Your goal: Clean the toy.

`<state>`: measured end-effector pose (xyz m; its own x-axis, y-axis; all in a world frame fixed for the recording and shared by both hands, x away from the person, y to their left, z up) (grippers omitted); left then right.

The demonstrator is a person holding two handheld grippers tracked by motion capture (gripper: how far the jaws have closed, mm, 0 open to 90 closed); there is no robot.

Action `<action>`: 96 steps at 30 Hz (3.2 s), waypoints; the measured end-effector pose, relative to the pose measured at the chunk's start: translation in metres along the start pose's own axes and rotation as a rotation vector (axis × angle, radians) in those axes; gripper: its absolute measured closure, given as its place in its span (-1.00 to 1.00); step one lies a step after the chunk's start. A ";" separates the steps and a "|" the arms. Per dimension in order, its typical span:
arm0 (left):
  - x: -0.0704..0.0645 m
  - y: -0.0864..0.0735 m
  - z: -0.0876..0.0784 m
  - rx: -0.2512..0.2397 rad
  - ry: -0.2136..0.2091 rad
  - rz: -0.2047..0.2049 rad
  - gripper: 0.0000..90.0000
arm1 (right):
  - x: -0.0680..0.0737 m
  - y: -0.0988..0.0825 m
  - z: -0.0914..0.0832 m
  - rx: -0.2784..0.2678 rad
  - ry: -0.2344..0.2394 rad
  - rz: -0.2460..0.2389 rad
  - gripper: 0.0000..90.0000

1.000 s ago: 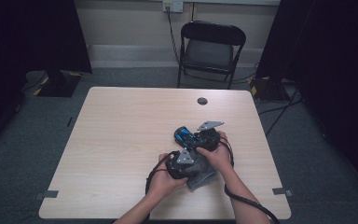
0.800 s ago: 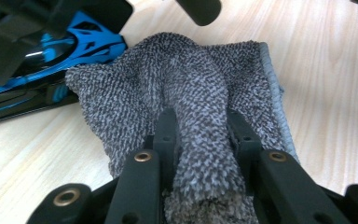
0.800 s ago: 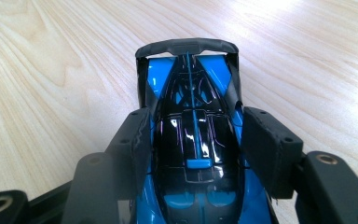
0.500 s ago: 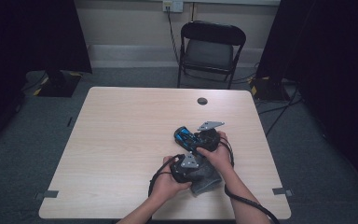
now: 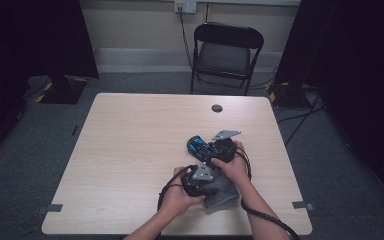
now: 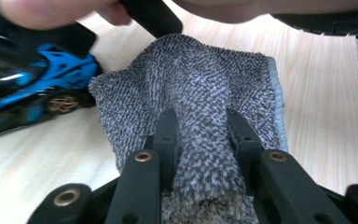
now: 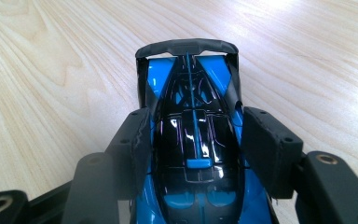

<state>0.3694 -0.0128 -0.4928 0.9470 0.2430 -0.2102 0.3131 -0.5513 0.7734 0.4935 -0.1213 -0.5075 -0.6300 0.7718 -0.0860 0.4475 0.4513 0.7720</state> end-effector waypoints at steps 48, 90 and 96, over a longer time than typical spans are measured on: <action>0.114 -0.041 -0.094 -0.060 0.373 -0.224 0.55 | 0.000 -0.001 -0.001 -0.005 0.001 -0.002 -0.04; 0.099 -0.043 -0.060 -0.001 0.289 -0.196 0.55 | 0.000 -0.002 -0.001 -0.006 0.001 -0.001 -0.04; 0.092 -0.041 -0.055 0.001 0.271 -0.182 0.55 | 0.000 -0.002 -0.001 -0.007 0.001 -0.002 -0.04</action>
<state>0.4402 0.0760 -0.5114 0.8220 0.5409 -0.1781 0.4755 -0.4798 0.7374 0.4921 -0.1232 -0.5080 -0.6313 0.7707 -0.0867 0.4423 0.4496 0.7760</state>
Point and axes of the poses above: each handheld gripper's, and its own axes: z roughly forward along the jaws, y roughly out of its top, x roughly to its left, the point moved 4 cm from there along z, roughly forward along the jaws, and after that the axes turned 11 degrees about -y, right-handed, at the moved point
